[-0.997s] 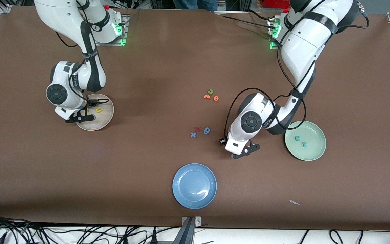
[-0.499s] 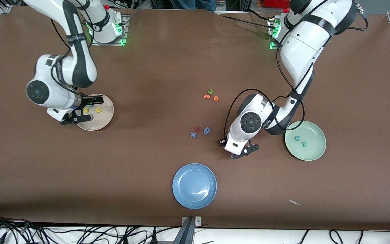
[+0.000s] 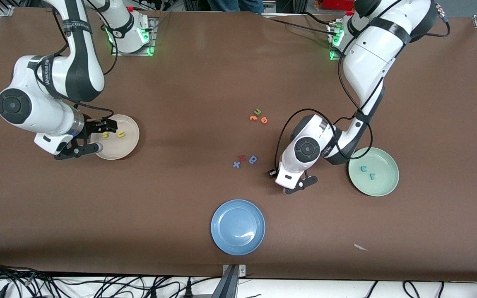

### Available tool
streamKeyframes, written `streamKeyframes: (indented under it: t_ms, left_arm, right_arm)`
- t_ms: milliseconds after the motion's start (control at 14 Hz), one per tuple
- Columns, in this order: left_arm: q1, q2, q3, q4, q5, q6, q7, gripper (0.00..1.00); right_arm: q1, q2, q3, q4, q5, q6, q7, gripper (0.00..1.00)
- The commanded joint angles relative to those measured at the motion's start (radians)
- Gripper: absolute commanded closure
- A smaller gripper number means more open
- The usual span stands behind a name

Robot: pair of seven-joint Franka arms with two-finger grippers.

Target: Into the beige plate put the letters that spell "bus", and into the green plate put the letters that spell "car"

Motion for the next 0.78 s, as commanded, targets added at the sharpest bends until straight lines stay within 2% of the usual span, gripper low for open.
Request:
streamKeyframes:
  t_ms: [0, 285, 712]
  left_arm:
    - [-0.006, -0.01, 0.008, -0.026, -0.011, 0.014, -0.005, 0.52]
    - [-0.008, -0.01, 0.008, -0.026, -0.011, 0.014, -0.009, 0.58]
    - [-0.008, -0.01, 0.011, -0.026, -0.009, 0.015, -0.009, 0.66]
  right_arm:
    - [0.008, 0.02, -0.001, 0.059, -0.046, -0.035, -0.009, 0.0]
    - [0.025, 0.018, -0.003, 0.084, -0.047, -0.044, -0.007, 0.0]
    - [0.016, -0.012, -0.014, 0.164, -0.047, -0.194, 0.005, 0.0]
